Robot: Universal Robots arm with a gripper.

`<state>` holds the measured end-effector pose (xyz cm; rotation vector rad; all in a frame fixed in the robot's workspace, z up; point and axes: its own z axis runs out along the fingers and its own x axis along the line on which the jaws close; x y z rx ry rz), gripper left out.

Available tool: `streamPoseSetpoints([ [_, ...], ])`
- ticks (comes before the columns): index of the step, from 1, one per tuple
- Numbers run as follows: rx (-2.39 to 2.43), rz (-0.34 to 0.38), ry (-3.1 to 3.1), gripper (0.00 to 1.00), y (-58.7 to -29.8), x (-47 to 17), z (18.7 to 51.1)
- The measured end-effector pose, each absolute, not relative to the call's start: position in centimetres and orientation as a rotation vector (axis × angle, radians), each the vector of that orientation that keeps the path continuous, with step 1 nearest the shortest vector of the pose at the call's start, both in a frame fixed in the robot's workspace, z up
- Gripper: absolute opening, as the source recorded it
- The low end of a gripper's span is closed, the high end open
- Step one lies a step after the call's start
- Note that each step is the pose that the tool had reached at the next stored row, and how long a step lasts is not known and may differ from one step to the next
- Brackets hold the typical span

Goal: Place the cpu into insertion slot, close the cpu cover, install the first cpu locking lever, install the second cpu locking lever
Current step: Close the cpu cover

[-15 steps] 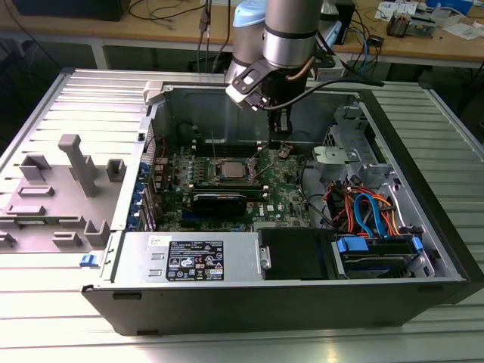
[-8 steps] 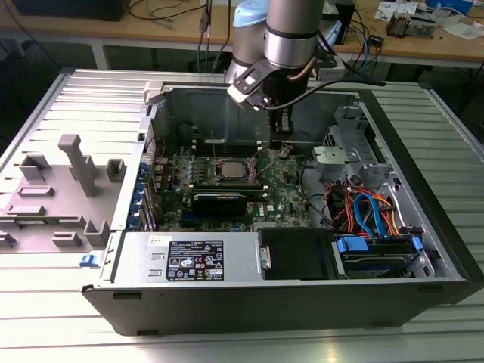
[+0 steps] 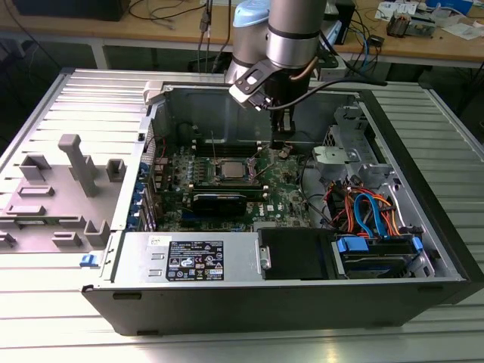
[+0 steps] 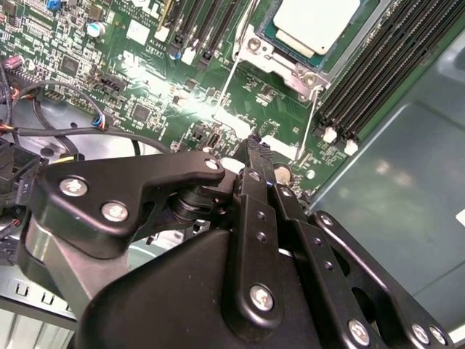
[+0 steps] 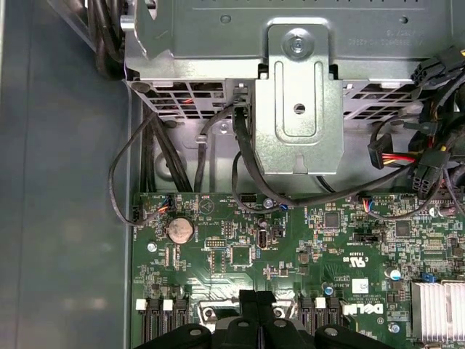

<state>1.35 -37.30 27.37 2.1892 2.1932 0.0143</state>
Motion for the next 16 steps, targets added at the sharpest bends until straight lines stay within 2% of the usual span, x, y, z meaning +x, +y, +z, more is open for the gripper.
streamPoseSetpoints([
  [16, 2.189, 0.015, 2.193, 0.11, -37.1, 2.8, 27.3],
])
